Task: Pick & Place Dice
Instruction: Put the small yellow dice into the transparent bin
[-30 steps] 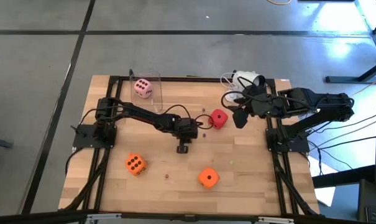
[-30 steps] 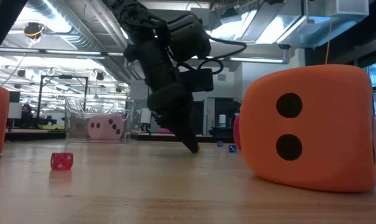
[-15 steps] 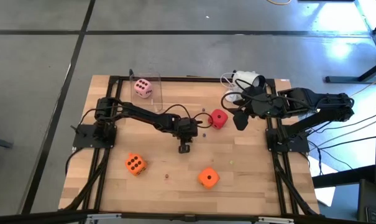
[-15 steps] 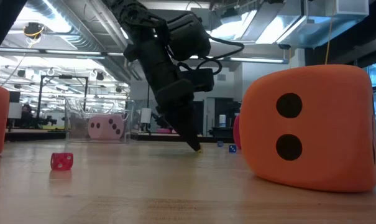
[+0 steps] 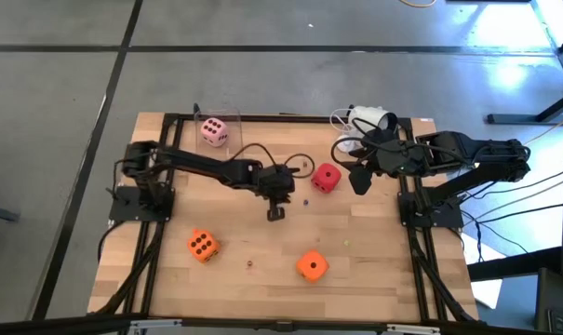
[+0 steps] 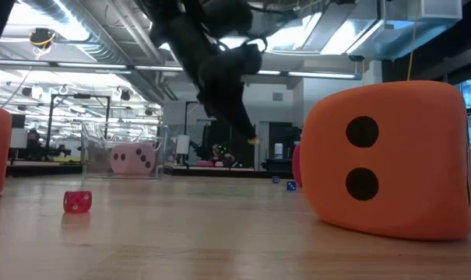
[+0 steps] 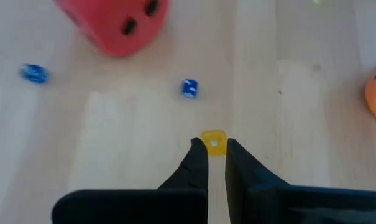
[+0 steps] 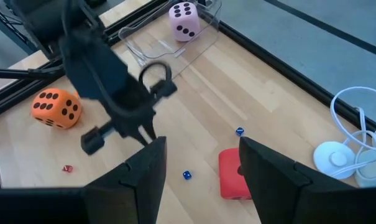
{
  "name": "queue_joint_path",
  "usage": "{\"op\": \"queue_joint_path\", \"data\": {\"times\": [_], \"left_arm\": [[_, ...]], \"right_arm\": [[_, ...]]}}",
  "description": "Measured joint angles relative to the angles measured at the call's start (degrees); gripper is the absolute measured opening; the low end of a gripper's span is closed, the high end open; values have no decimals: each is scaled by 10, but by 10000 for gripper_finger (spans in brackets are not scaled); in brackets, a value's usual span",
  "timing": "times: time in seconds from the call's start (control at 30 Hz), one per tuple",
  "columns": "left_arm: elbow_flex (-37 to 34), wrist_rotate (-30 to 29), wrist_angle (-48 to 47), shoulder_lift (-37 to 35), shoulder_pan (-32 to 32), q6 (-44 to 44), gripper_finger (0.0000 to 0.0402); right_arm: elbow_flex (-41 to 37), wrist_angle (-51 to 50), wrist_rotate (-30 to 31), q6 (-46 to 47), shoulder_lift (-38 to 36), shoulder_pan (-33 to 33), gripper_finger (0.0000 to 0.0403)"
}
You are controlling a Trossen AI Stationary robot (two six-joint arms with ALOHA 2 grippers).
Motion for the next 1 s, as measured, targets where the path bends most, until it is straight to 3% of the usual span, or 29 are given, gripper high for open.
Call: {"op": "queue_joint_path", "data": {"times": [0.53,0.8,1.0], "left_arm": [[-6,-92,-154,-180,107,-5,2],[-102,-129,-171,-307,199,-71,2],[-183,-126,-177,-352,263,-127,2]], "right_arm": [[0,0,1,2,0,0,201],[0,0,1,3,0,0,201],[0,0,1,3,0,0,201]]}}
